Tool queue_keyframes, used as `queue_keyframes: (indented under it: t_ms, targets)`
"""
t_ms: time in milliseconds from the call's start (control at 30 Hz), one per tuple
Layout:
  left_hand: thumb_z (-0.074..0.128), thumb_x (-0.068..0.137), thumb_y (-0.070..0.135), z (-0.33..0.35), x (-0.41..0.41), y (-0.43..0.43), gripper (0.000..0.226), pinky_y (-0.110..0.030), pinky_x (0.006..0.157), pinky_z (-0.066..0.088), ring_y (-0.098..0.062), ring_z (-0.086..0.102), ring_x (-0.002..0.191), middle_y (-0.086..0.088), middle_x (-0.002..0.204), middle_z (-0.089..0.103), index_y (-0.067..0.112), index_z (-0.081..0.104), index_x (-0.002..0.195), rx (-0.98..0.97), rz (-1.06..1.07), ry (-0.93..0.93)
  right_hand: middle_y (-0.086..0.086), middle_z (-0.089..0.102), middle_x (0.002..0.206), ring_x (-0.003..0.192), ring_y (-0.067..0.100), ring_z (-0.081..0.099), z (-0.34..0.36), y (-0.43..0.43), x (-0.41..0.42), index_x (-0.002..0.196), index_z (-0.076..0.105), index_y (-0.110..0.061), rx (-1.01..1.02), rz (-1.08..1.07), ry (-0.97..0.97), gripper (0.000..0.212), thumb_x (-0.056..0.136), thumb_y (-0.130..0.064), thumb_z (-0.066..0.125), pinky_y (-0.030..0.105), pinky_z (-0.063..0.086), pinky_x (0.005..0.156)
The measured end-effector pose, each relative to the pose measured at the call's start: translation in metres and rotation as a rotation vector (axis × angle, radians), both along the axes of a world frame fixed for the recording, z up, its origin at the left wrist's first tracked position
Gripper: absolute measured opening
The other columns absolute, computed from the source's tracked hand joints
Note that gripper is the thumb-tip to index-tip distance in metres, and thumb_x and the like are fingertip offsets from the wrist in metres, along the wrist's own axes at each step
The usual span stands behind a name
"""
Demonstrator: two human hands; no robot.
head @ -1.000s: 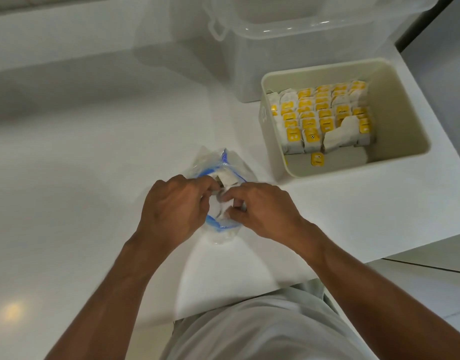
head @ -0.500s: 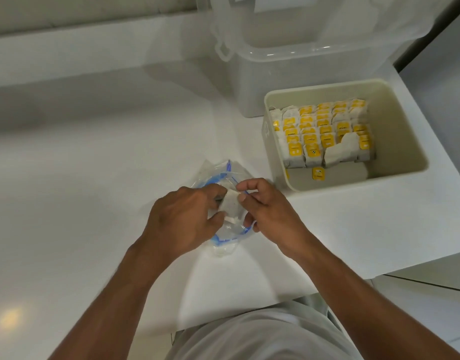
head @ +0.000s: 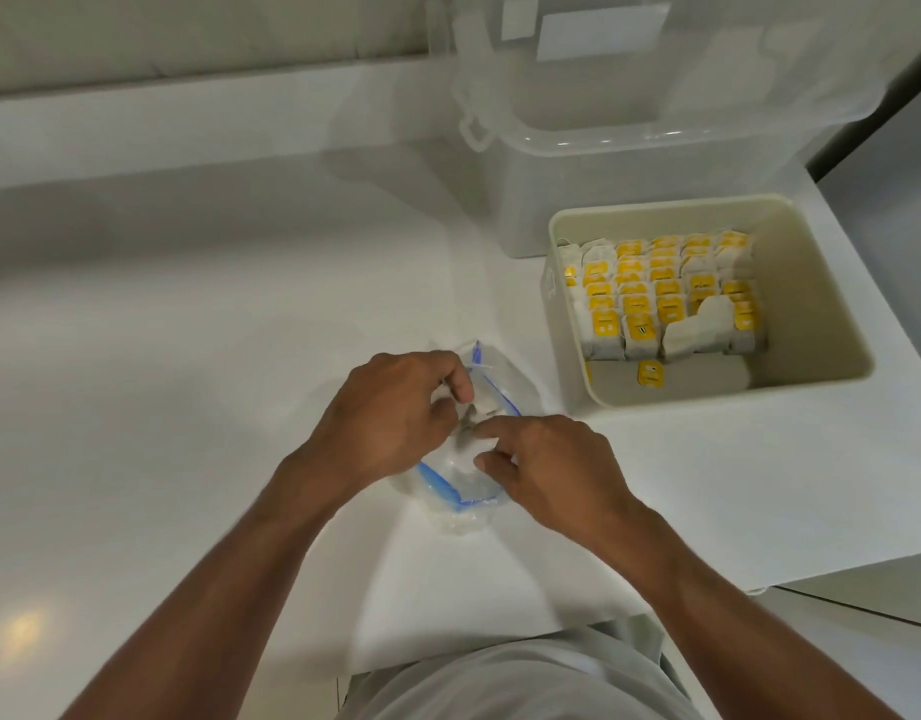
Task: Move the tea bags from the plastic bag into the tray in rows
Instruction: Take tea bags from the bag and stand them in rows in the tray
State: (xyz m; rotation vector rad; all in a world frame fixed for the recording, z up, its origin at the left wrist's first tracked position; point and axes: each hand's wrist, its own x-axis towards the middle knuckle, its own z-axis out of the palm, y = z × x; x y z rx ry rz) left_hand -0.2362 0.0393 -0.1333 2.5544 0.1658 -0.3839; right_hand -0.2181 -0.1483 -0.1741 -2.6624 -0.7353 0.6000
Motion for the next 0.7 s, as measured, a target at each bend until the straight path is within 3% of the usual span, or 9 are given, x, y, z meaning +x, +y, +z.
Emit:
queue_keyframes:
  t_ms: [133,233,300,400,533,700]
  targets:
    - [0.064,0.083,0.020,0.001,-0.007,0.002,0.033,-0.028,0.067,0.050,-0.009,0.058,0.069,0.012,0.090,0.067,0.037,0.057,0.110,0.016,-0.048,0.060,-0.011,0.073,0.095,0.091,0.015,0.067,-0.002,0.003,0.001,0.133,0.050,-0.041,0.066,-0.094,-0.087,0.040,0.095,-0.050,0.051,0.027,0.052,0.076]
    - [0.065,0.084,0.025,-0.001,-0.013,0.000,0.036,-0.036,0.070,0.056,-0.013,0.063,0.075,0.011,0.085,0.068,0.039,0.049,0.114,0.067,-0.035,0.064,-0.009,0.073,0.089,0.082,0.017,0.068,-0.004,0.004,0.001,0.113,0.058,-0.035,0.154,-0.197,-0.223,0.022,0.092,-0.043,0.057,0.028,0.051,0.067]
    - [0.066,0.086,0.029,-0.002,-0.013,0.000,0.029,-0.034,0.071,0.056,-0.012,0.065,0.079,0.014,0.084,0.069,0.038,0.051,0.109,0.101,0.006,0.025,-0.008,0.070,0.084,0.072,0.017,0.067,-0.007,0.006,0.002,0.102,0.057,-0.030,0.198,-0.240,-0.311,0.017,0.090,-0.040,0.062,0.028,0.051,0.061]
    - [0.064,0.090,0.032,-0.003,-0.009,-0.001,0.015,-0.032,0.075,0.056,-0.011,0.066,0.086,0.018,0.089,0.072,0.037,0.062,0.104,0.131,0.055,-0.011,-0.008,0.070,0.083,0.066,0.018,0.067,-0.018,0.010,0.006,0.104,0.064,-0.030,0.208,-0.200,-0.404,0.024,0.083,-0.037,0.072,0.028,0.053,0.053]
    - [0.052,0.097,0.042,-0.009,-0.006,-0.004,0.016,-0.026,0.070,0.052,-0.012,0.065,0.085,0.016,0.092,0.072,0.040,0.065,0.106,0.277,0.073,-0.054,-0.009,0.068,0.084,0.067,0.016,0.067,-0.028,0.016,0.009,0.094,0.074,-0.032,0.103,-0.092,-0.551,0.018,0.077,-0.040,0.075,0.020,0.042,0.047]
    - [0.044,0.100,0.038,-0.015,0.002,0.000,0.018,-0.026,0.065,0.046,-0.019,0.063,0.078,0.009,0.087,0.069,0.036,0.060,0.107,0.377,0.123,-0.100,-0.007,0.067,0.081,0.060,0.015,0.066,-0.034,0.023,0.017,0.090,0.074,-0.027,0.132,-0.132,-0.618,0.025,0.070,-0.039,0.082,0.020,0.043,0.045]
